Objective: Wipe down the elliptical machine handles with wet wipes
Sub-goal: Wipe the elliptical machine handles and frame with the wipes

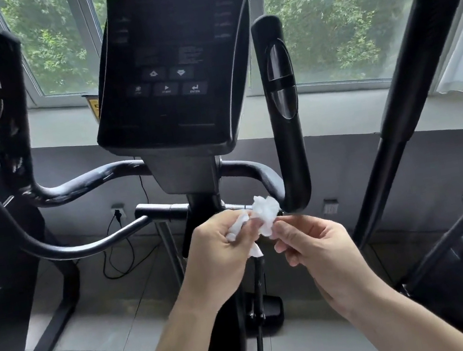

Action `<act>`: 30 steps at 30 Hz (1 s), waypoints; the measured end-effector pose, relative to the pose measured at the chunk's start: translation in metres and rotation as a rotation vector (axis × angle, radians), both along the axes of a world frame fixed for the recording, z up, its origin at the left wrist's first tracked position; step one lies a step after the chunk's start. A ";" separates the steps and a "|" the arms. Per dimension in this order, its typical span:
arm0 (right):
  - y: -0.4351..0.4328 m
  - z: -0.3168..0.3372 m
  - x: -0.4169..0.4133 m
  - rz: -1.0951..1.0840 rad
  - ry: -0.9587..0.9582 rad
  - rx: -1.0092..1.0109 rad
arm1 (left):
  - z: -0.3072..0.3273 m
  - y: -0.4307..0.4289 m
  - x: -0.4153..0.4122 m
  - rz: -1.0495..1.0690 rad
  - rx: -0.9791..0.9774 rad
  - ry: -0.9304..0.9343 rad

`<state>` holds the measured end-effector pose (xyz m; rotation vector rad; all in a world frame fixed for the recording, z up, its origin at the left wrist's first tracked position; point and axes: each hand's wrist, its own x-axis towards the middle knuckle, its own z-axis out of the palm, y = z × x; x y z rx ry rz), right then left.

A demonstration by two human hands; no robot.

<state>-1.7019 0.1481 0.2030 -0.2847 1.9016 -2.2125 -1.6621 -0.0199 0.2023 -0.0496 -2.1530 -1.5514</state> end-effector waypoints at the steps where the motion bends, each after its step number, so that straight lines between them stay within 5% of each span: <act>1: 0.003 0.002 0.001 -0.053 0.052 0.028 | -0.002 -0.002 -0.005 0.058 0.022 -0.007; 6: 0.014 0.005 -0.005 -0.452 0.396 0.198 | -0.004 -0.009 -0.053 0.325 0.092 -0.050; 16: 0.009 0.001 -0.019 -0.289 0.500 0.114 | -0.035 0.007 -0.169 0.628 0.057 0.008; 30: 0.016 -0.002 -0.029 -0.219 0.562 0.077 | -0.040 -0.001 -0.173 0.399 -0.306 0.277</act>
